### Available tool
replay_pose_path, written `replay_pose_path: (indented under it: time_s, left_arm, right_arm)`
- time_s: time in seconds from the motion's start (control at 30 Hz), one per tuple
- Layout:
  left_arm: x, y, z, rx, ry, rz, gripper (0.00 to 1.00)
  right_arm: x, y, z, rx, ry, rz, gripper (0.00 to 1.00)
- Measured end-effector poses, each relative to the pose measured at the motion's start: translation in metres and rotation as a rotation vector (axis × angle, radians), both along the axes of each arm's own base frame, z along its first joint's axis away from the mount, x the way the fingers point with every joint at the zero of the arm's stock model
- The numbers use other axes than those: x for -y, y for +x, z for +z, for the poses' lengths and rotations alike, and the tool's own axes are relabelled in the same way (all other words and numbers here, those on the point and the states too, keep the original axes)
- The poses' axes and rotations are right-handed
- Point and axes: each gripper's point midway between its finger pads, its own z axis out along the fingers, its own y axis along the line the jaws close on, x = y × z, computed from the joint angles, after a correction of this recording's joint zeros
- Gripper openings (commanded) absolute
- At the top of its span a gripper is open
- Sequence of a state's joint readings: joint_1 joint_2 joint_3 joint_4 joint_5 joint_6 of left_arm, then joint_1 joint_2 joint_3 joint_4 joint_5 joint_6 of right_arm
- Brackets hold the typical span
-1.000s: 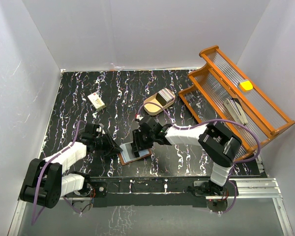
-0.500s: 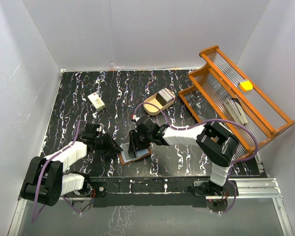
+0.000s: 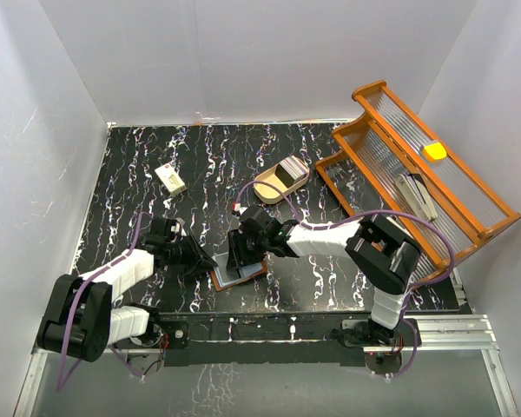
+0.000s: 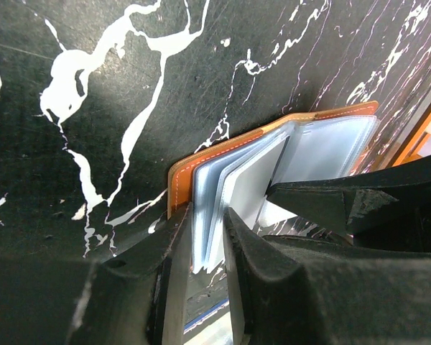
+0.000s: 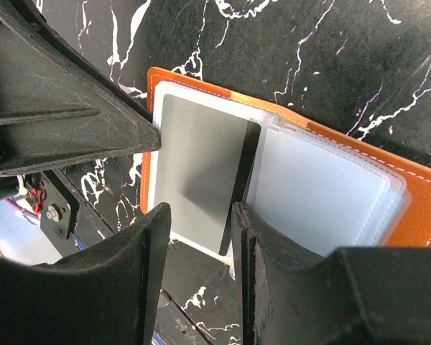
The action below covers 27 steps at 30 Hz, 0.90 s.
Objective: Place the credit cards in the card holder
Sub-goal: Insert the credit card into the card holder.
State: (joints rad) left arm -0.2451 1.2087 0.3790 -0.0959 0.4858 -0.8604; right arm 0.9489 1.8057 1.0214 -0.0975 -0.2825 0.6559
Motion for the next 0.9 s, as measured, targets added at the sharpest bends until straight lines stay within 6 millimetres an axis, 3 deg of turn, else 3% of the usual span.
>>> replay_pose_path:
  time_s: [0.37, 0.63, 0.73, 0.87, 0.9]
  left_arm:
    - [-0.002, 0.004, 0.001, -0.003, 0.023, 0.002, 0.22]
    - [-0.007, 0.017, 0.014, 0.034, 0.072, 0.009, 0.41]
    - [-0.01, 0.021, 0.025, 0.062, 0.09, 0.007, 0.46]
    - [-0.012, 0.034, 0.049, 0.132, 0.111, -0.002, 0.52]
    - [-0.012, 0.037, 0.055, 0.151, 0.117, -0.006, 0.61]
  right_arm:
    - [-0.006, -0.002, 0.005, -0.001, 0.036, 0.024, 0.38]
    - [0.006, 0.007, 0.011, 0.072, -0.009, 0.041, 0.42]
    - [0.013, 0.028, 0.031, 0.145, -0.021, 0.018, 0.44]
    - [0.022, 0.082, 0.07, 0.296, -0.056, -0.055, 0.45]
    - [0.026, 0.097, 0.08, 0.334, -0.069, -0.077, 0.46]
